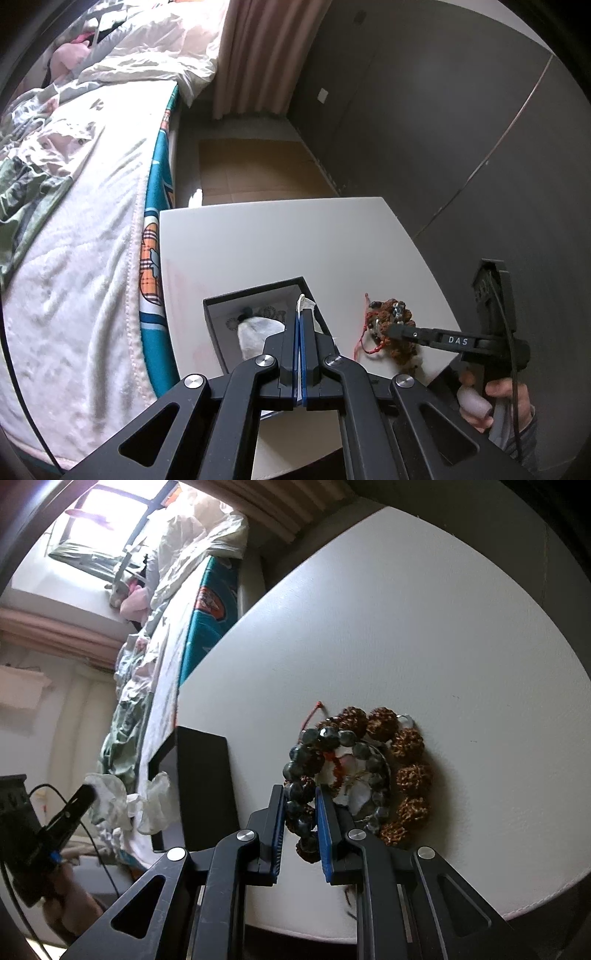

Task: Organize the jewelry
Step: 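Release the tissue into the box with the left tool while the right tool places the bead bracelet inside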

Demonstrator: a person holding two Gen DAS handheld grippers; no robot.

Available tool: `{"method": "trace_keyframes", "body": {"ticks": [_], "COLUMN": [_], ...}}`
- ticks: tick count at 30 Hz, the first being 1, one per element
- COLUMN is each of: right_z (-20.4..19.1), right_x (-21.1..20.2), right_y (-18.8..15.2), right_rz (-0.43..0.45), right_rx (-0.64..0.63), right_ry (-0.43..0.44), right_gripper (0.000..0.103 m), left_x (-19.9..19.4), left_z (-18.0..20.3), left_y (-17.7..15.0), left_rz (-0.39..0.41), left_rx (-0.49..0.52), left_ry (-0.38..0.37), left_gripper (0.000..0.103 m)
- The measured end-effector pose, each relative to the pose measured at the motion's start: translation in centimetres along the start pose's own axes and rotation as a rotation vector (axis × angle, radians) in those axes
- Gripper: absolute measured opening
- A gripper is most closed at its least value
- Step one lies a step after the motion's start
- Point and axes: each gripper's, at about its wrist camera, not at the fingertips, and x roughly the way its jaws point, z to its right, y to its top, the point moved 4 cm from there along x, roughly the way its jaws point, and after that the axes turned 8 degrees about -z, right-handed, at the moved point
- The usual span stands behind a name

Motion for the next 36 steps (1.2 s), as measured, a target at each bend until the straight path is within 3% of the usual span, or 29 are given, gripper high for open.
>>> {"method": "trace_keyframes", "body": {"ticks": [17, 27, 31, 36], "right_z": [-1.4, -1.1, -0.7, -1.5], "right_x": [0.2, 0.8, 0.6, -1.3], "right_y": [0.1, 0.3, 0.3, 0.0], "right_rz": [-0.001, -0.025, -0.013, 0.027], "right_rx": [-0.071, -0.075, -0.049, -0.063], "right_ry": [-0.112, -0.094, -0.037, 0.01], "right_gripper": [0.014, 0.014, 0.011, 0.011], "left_x": [0.4, 1.3, 2.4, 3.6], "left_z": [0.3, 0.4, 0.4, -0.7], "left_y": [-0.1, 0.8, 1.2, 0.9], "left_rz": [-0.007, -0.002, 0.001, -0.08], "left_rx": [0.003, -0.006, -0.024, -0.076], "left_ry": [-0.006, -0.026, -0.019, -0.051], "left_gripper": [0.0, 0.0, 0.0, 0.002]}}
